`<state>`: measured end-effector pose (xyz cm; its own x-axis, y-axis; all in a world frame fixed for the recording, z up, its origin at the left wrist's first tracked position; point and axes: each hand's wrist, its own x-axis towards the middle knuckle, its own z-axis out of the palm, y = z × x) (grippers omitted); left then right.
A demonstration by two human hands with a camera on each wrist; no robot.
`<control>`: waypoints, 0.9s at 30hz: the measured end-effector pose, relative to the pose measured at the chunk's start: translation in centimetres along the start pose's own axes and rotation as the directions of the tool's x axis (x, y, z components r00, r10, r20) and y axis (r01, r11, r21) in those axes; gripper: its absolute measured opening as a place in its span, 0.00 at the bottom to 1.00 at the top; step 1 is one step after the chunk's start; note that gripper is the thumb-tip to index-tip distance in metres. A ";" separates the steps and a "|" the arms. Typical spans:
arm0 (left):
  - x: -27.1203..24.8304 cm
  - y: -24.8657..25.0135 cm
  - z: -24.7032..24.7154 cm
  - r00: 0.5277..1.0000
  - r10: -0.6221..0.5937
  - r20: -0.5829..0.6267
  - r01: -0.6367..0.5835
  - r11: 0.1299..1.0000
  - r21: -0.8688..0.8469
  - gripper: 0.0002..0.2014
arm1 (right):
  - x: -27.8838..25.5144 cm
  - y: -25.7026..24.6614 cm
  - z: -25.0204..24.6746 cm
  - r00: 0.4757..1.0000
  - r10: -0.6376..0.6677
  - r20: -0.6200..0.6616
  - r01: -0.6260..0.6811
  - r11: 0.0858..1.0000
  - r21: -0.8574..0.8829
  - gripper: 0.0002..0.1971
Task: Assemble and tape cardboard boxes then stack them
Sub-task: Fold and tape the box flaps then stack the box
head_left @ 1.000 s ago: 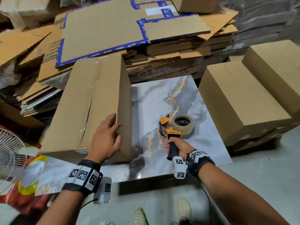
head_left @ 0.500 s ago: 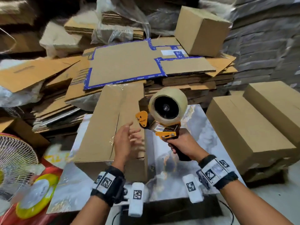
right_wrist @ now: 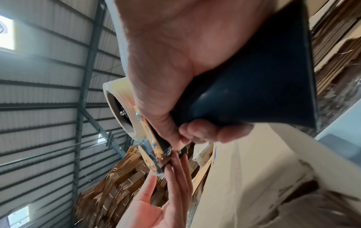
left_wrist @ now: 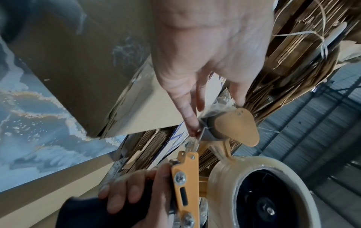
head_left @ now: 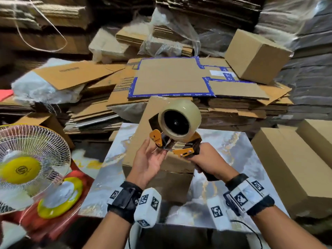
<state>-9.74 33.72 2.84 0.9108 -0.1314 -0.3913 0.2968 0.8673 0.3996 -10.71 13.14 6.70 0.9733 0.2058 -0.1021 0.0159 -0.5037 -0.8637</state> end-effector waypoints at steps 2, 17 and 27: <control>-0.5 0.9 -0.8 1.000 -0.001 0.031 0.002 1.000 -0.022 0.23 | 0.2 -0.8 0.5 0.999 -0.014 0.040 0.014 1.000 0.005 0.14; -1.2 4.2 -4.8 0.987 0.029 0.161 -0.042 0.996 0.081 0.09 | 0.2 -3.3 2.5 0.985 0.017 0.174 -0.023 0.999 0.029 0.08; -0.8 5.3 -5.1 0.998 0.013 0.064 -0.052 0.753 0.656 0.08 | -0.2 -2.3 2.8 0.982 -0.002 0.188 0.012 0.999 -0.052 0.18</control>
<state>-10.31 40.89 1.07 0.9311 -0.1511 -0.3320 0.3644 0.3445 0.8652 -11.55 16.60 7.33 0.9128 0.3610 -0.1909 0.0400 -0.5442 -0.8380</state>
